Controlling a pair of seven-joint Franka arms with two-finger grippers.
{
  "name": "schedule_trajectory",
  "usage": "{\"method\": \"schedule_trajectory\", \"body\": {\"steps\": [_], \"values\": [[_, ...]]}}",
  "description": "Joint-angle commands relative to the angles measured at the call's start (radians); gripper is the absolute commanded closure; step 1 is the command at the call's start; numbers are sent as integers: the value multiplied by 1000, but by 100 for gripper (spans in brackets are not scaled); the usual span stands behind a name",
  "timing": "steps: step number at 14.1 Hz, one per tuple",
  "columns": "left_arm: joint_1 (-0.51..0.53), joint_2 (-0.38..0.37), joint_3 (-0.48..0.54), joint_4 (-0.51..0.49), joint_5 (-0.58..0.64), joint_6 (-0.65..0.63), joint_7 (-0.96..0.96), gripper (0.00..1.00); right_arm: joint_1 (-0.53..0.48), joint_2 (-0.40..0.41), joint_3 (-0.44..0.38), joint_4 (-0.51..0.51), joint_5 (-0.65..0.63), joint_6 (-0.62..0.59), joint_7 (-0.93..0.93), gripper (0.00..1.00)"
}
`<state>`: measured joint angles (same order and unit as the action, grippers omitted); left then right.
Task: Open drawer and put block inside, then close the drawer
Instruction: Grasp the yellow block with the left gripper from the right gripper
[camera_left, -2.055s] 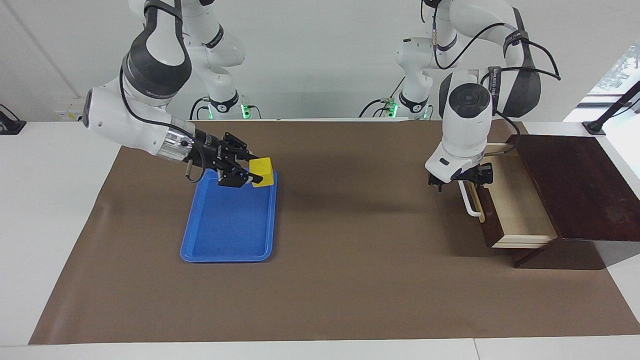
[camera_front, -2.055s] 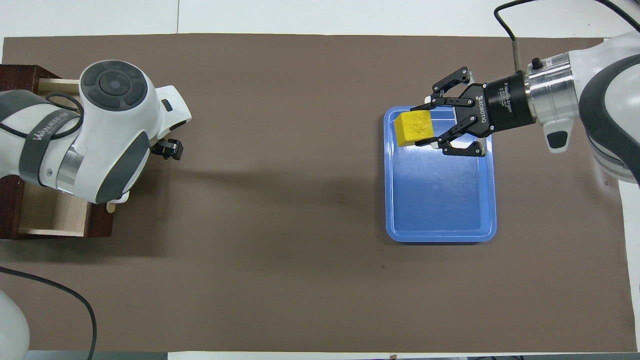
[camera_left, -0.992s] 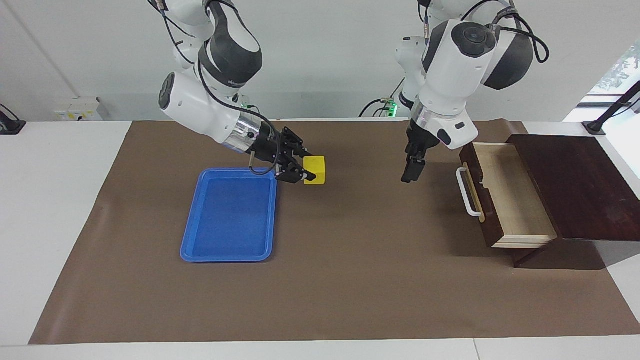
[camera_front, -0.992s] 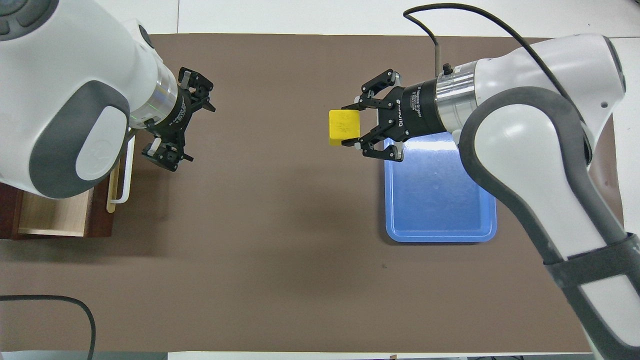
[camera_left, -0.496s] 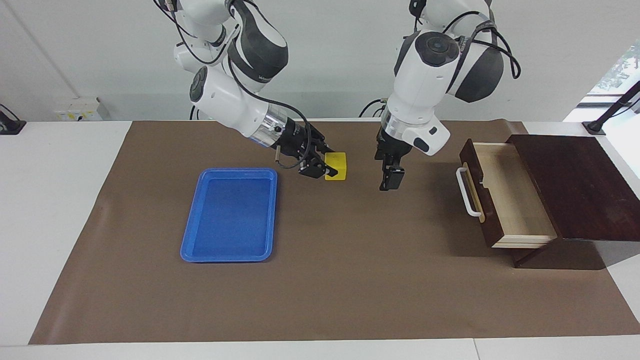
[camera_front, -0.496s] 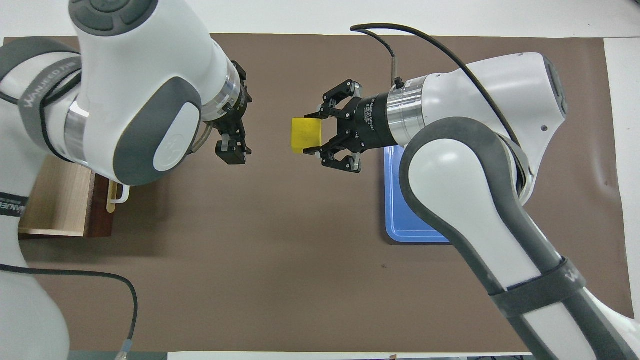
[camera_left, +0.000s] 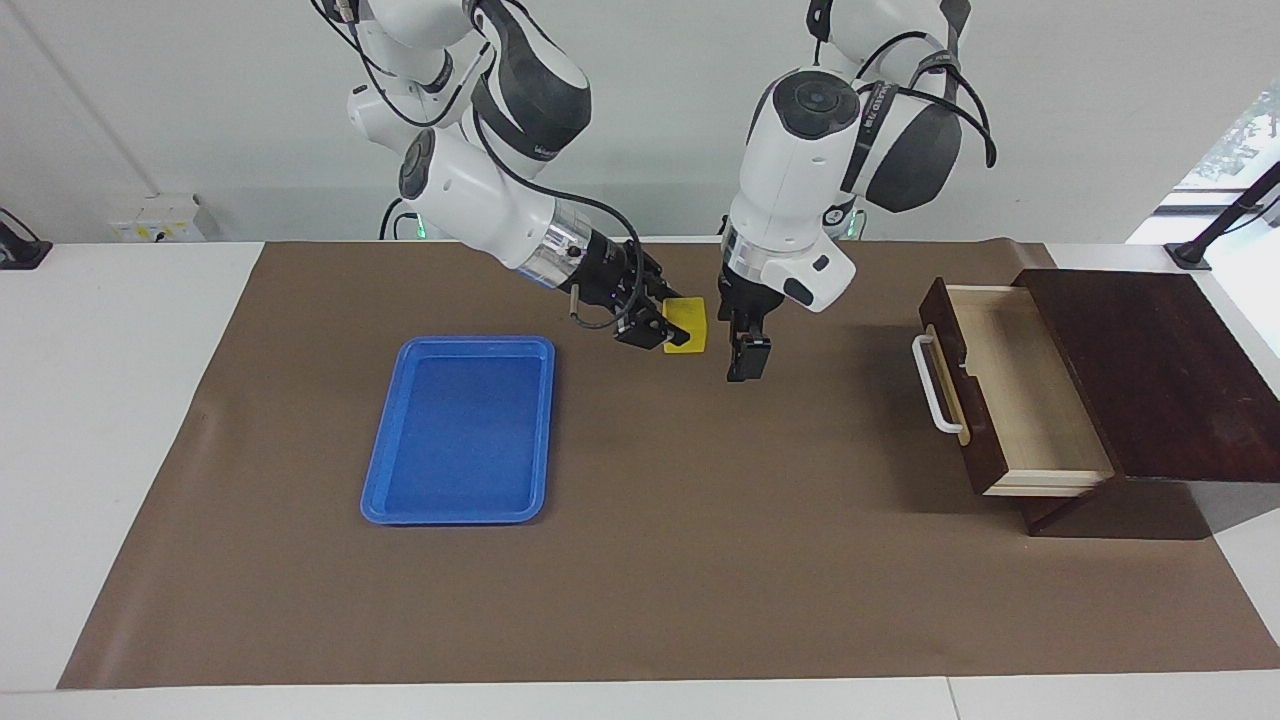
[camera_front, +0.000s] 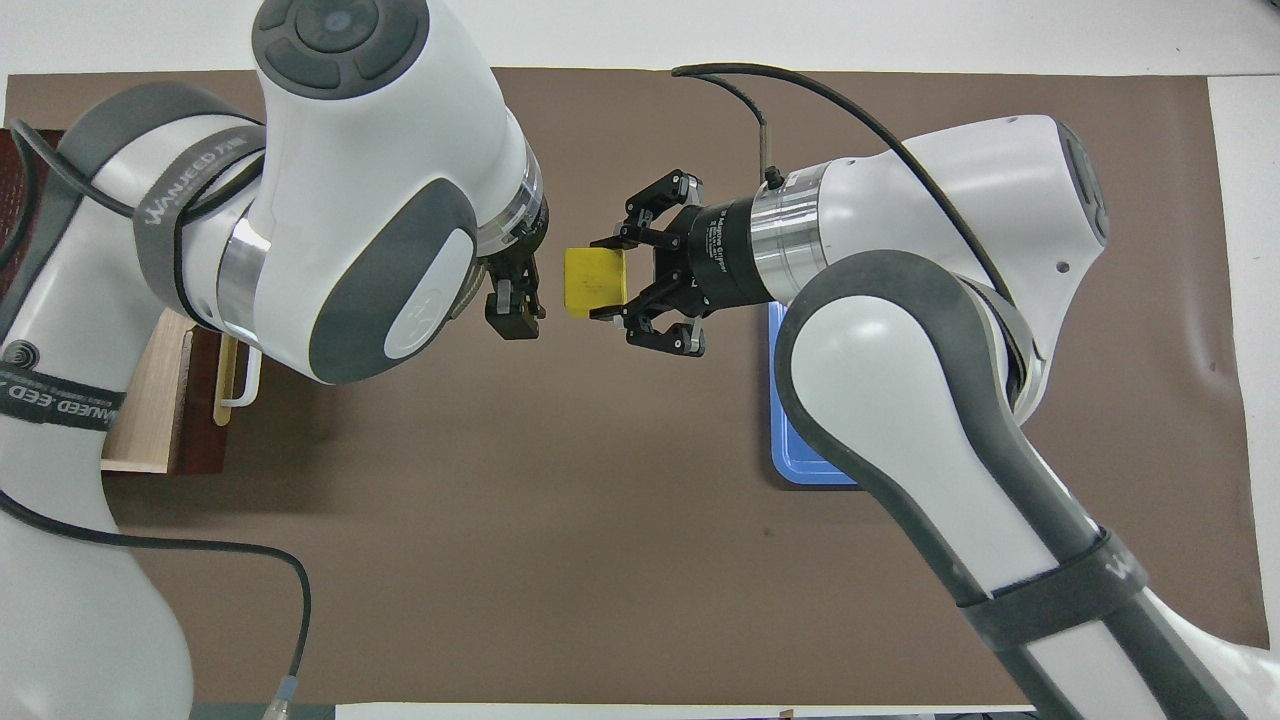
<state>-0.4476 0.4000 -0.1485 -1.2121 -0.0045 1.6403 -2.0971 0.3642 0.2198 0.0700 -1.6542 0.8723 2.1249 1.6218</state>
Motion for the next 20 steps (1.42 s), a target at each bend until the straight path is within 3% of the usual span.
{"method": "schedule_trajectory", "body": {"steps": [1, 7, 20], "values": [[-49, 20, 26, 45, 29, -46, -46, 0, -1, -7, 7, -10, -16, 17, 26, 100], [-157, 37, 101, 95, 29, -125, -96, 0, 10, -7, 7, -12, -12, 15, 26, 100], [-168, 42, 122, 111, 29, -134, -132, 12, 16, -7, 7, -12, -12, 15, 26, 100]]}}
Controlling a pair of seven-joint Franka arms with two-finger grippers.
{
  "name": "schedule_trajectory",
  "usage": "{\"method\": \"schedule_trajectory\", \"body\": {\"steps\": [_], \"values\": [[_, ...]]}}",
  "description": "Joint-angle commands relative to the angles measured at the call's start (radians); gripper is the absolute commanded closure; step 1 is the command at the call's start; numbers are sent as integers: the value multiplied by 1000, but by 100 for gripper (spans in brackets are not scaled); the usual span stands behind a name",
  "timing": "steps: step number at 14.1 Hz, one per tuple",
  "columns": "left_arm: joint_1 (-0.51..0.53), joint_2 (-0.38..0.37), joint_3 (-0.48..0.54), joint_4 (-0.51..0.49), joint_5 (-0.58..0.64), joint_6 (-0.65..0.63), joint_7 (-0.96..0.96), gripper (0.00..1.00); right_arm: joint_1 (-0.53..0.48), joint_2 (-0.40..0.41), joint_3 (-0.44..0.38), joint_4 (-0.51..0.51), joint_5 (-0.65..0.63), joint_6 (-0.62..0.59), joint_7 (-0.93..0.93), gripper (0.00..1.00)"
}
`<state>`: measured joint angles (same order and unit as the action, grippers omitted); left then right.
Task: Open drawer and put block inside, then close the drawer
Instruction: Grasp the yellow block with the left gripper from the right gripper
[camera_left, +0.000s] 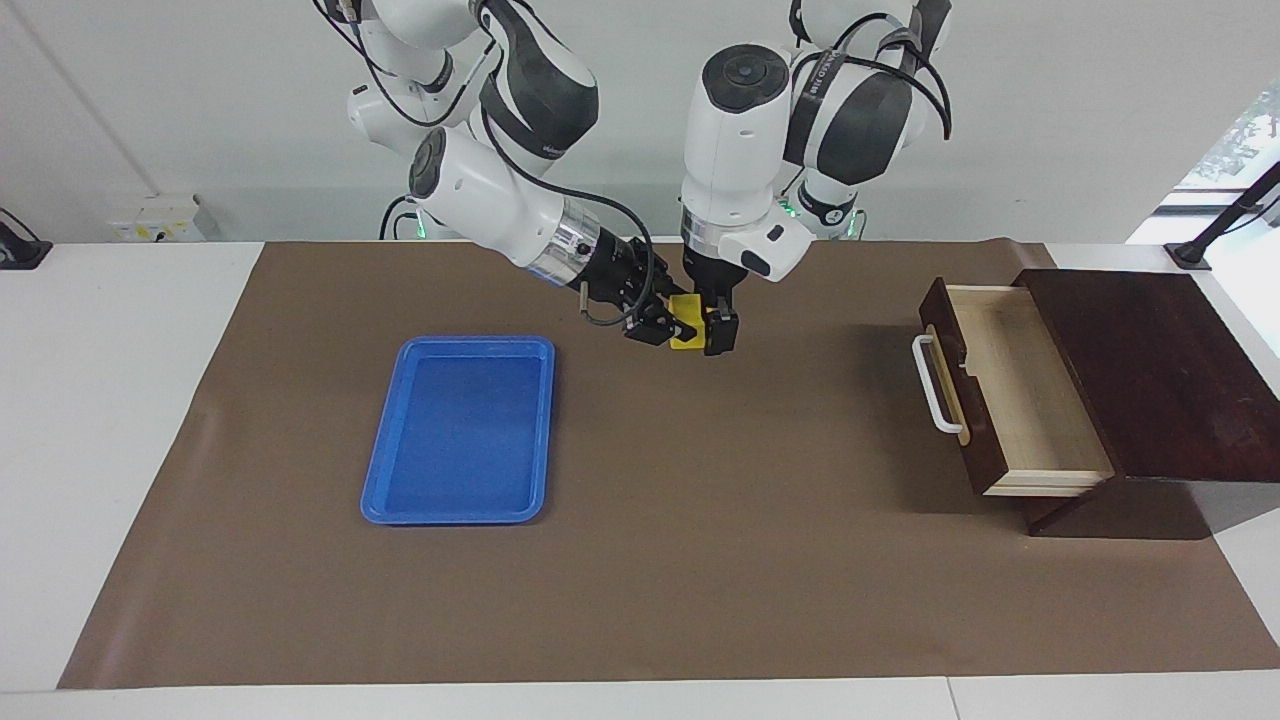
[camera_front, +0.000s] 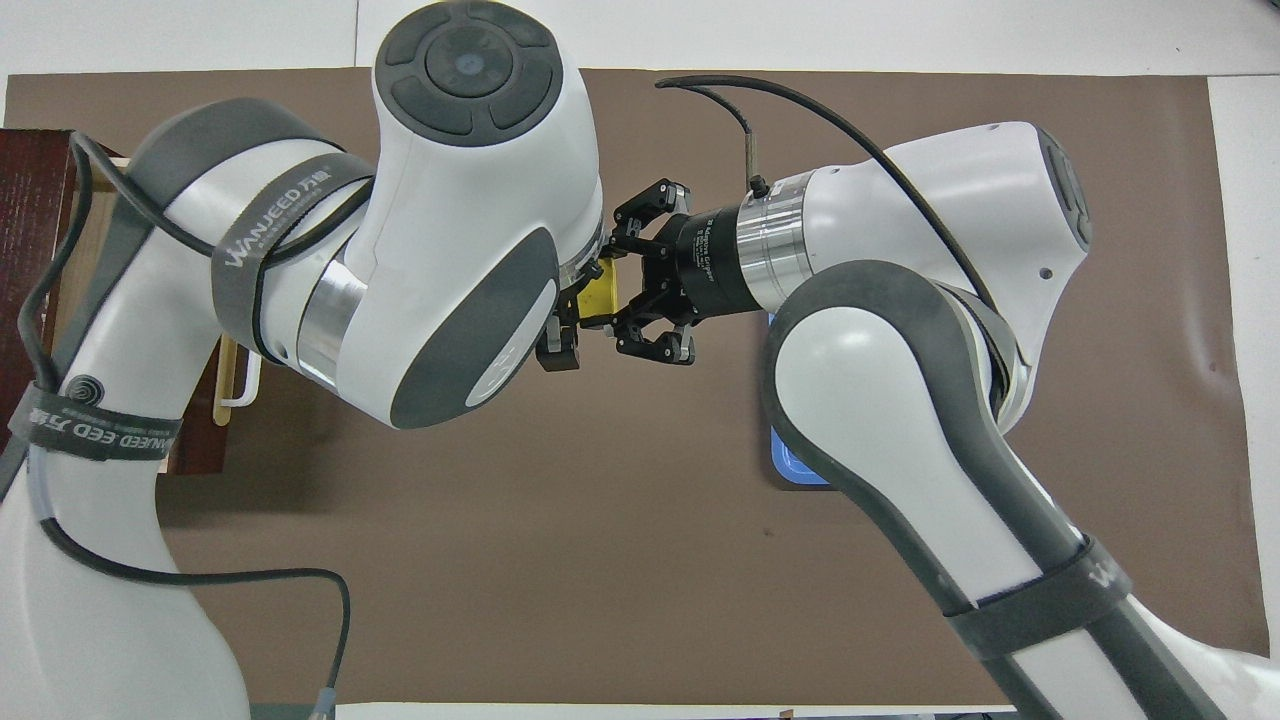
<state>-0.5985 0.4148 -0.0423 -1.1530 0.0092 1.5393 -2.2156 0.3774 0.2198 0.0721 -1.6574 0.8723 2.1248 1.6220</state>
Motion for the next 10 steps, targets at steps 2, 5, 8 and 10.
{"method": "schedule_trajectory", "body": {"steps": [2, 5, 8, 10], "values": [[-17, 27, 16, 52, 15, -33, -13, 13, 3, -7, 5, -9, -12, 15, 26, 100], [-18, 27, 15, 52, 15, -30, -13, 14, 3, -7, 5, -9, -12, 15, 26, 100], [-18, 27, 13, 52, 14, -28, -13, 17, 3, -7, 5, -9, -12, 15, 26, 100], [-18, 27, 13, 52, 12, -22, -12, 25, 3, -7, 5, -9, -12, 15, 26, 100]]}}
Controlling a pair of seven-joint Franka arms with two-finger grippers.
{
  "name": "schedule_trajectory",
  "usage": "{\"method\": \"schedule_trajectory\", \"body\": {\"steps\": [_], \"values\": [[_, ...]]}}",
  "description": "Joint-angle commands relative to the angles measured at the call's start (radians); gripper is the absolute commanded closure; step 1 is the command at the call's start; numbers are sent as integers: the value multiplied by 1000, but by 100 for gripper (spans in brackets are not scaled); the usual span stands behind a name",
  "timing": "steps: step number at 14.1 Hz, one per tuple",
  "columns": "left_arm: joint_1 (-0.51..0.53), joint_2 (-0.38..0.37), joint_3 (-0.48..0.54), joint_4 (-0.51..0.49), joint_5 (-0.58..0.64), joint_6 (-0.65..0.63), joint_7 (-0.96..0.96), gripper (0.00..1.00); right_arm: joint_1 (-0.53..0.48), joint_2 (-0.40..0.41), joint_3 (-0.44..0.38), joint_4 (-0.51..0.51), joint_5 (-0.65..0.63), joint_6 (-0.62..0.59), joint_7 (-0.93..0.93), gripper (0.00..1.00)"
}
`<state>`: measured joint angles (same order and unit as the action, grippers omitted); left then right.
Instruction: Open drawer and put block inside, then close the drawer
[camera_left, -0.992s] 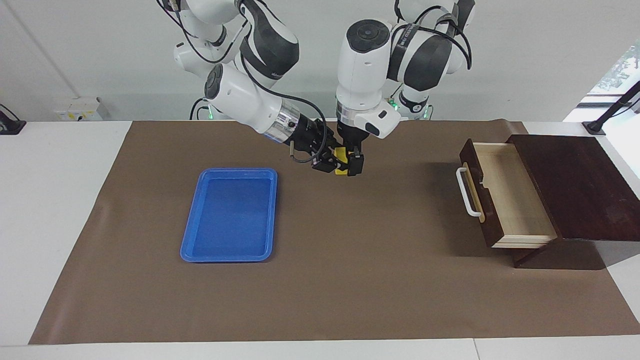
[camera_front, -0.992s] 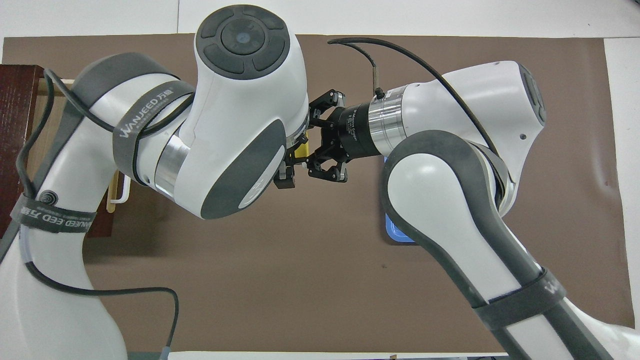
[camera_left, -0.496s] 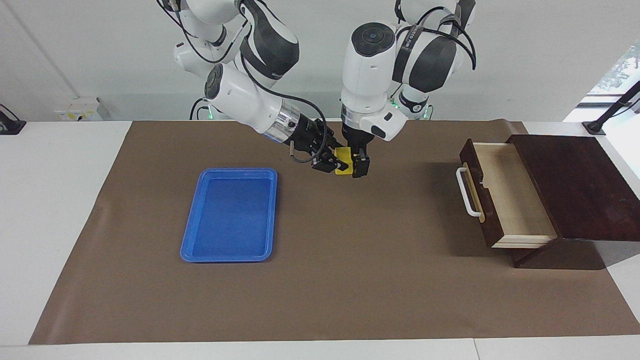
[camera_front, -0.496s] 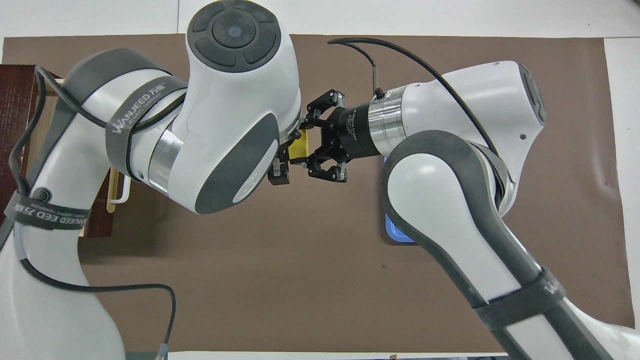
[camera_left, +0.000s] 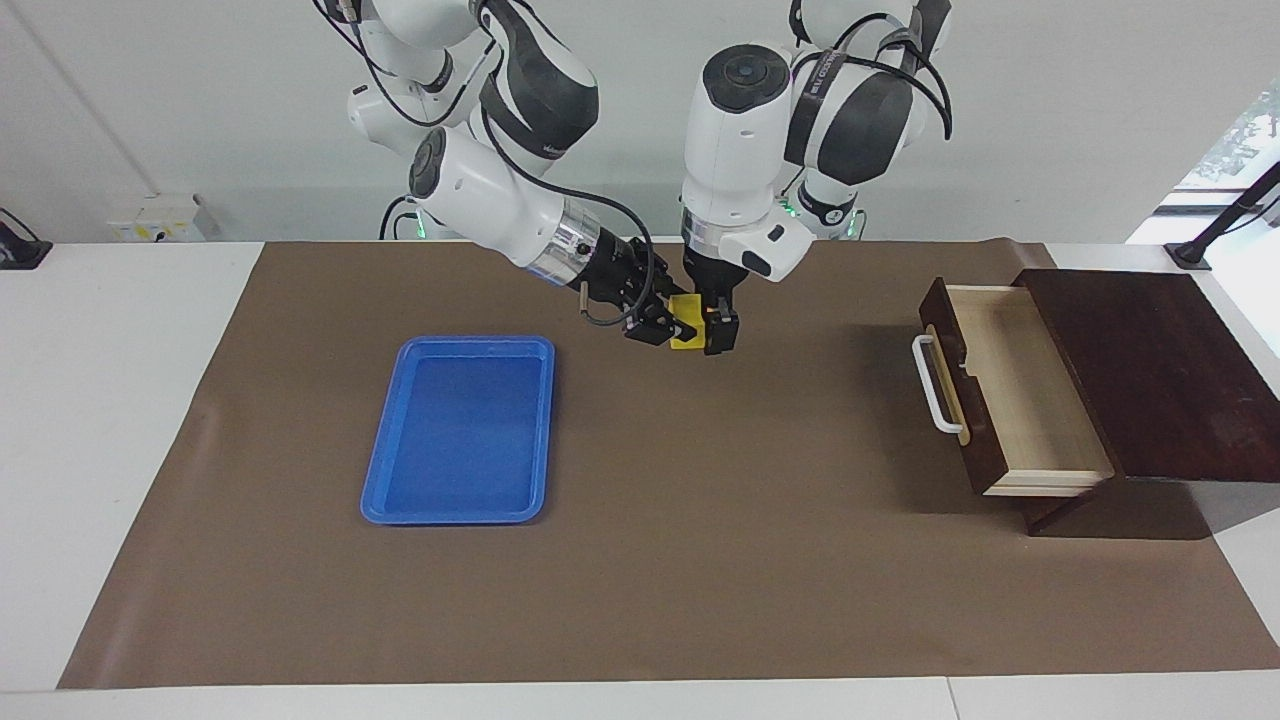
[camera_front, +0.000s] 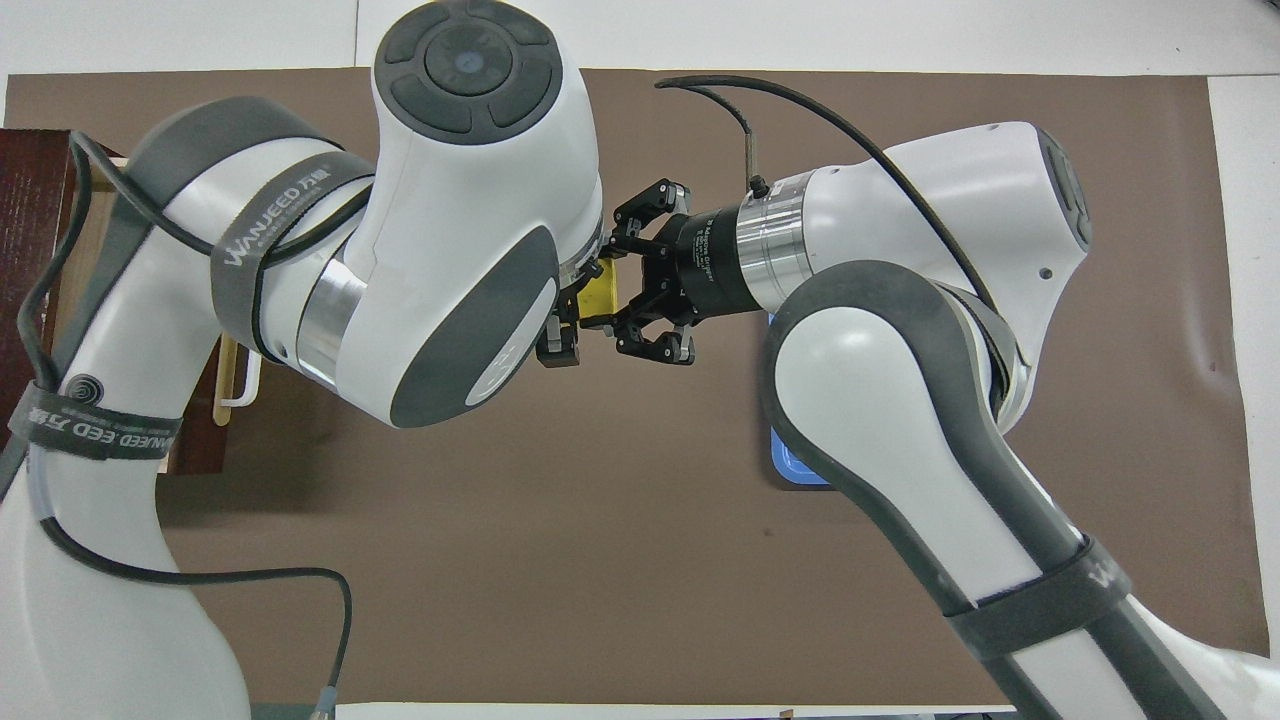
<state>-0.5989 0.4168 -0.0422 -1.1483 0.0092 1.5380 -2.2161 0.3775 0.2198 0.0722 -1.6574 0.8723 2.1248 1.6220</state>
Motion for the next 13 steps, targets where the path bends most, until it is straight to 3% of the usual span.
{"method": "schedule_trajectory", "body": {"steps": [1, 4, 6, 12, 13], "values": [[-18, 25, 13, 47, 12, -19, -11, 31, 3, -7, 5, -8, -12, 15, 26, 100], [-15, 26, 15, 47, 14, -7, -7, 51, 3, -7, 5, -8, -12, 15, 26, 100], [-10, 26, 8, 47, 12, 7, 0, 99, 3, -7, 5, -8, -12, 15, 26, 100], [-7, 22, 4, 47, 11, 37, 13, 100, 3, -7, 5, -8, -12, 15, 29, 100], [-7, 19, 5, 47, 11, 37, 15, 100, 3, -7, 5, -8, -12, 18, 44, 71]]}}
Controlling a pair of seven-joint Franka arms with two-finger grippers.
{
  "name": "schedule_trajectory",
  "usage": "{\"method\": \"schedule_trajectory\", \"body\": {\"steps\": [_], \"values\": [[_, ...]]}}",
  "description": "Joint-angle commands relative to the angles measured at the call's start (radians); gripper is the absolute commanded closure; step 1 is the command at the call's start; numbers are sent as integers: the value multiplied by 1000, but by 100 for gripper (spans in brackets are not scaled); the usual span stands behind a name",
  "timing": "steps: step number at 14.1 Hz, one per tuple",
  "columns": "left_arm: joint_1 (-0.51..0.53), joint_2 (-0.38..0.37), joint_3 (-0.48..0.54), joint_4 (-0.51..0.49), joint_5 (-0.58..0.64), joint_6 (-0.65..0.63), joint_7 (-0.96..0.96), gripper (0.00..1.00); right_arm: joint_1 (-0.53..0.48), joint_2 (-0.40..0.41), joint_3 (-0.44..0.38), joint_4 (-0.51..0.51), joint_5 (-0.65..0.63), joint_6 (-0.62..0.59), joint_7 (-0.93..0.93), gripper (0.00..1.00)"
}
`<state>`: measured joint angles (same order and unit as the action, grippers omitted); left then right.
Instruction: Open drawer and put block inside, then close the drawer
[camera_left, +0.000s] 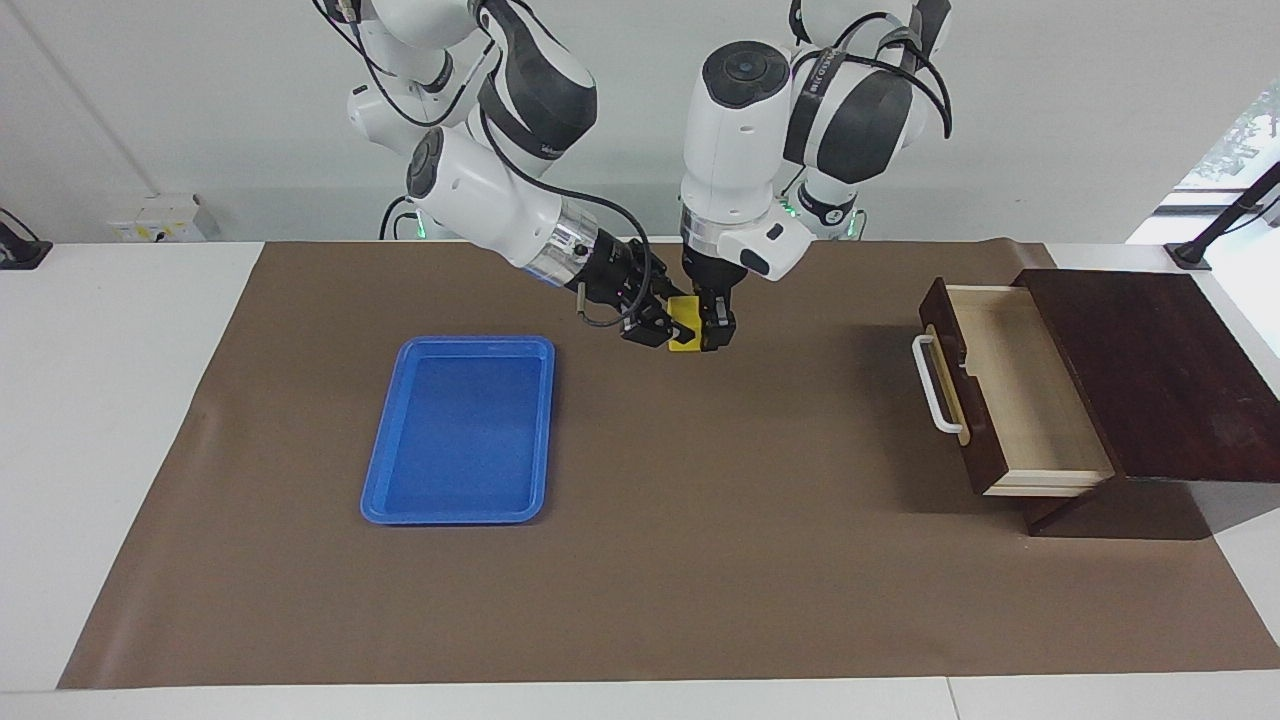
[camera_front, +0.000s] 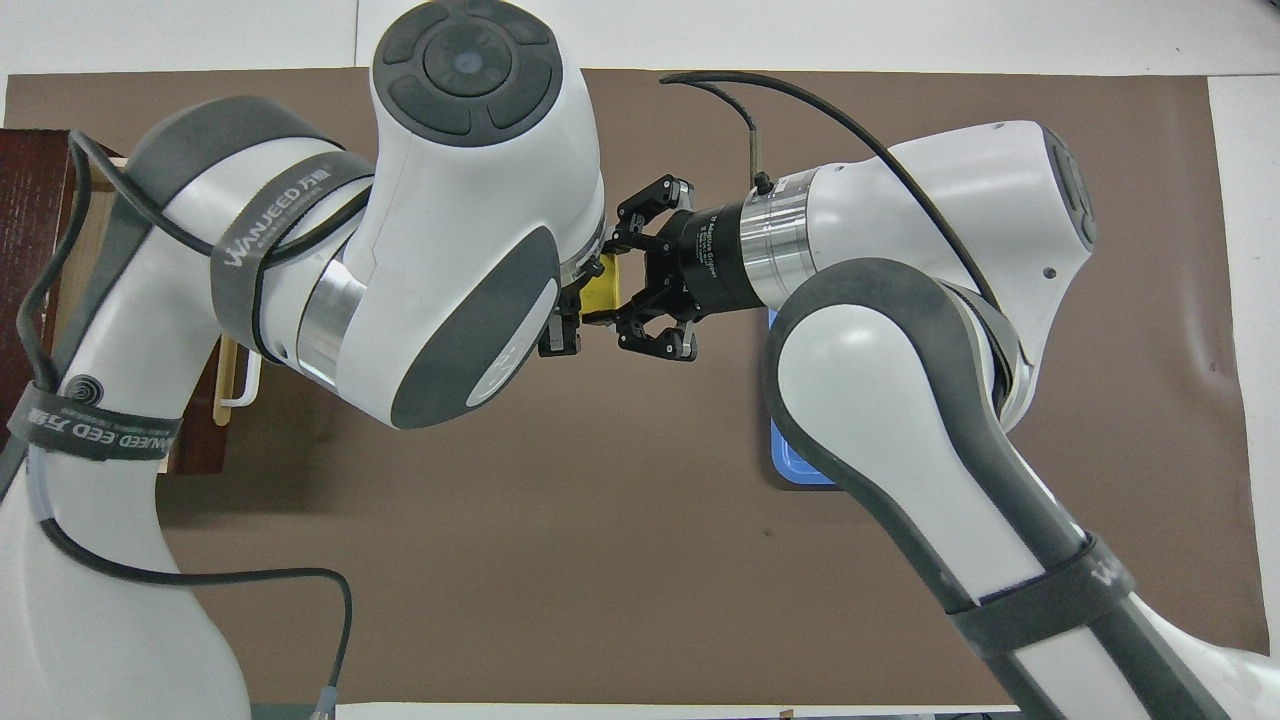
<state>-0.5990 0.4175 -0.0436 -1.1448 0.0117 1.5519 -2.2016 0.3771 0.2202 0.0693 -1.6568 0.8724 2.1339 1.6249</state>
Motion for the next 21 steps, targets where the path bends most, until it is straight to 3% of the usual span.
{"method": "schedule_trajectory", "body": {"steps": [1, 15, 21], "values": [[-5, 18, 7, 43, 8, 23, 8, 100, 6, -7, 7, -6, -24, 11, 55, 1], [13, -9, 13, 17, 19, -13, 115, 100, -6, -4, 6, -3, -23, 11, 59, 0], [91, -29, 13, -19, 17, -73, 273, 100, -138, -2, 0, 8, -29, 1, 27, 0]]}}
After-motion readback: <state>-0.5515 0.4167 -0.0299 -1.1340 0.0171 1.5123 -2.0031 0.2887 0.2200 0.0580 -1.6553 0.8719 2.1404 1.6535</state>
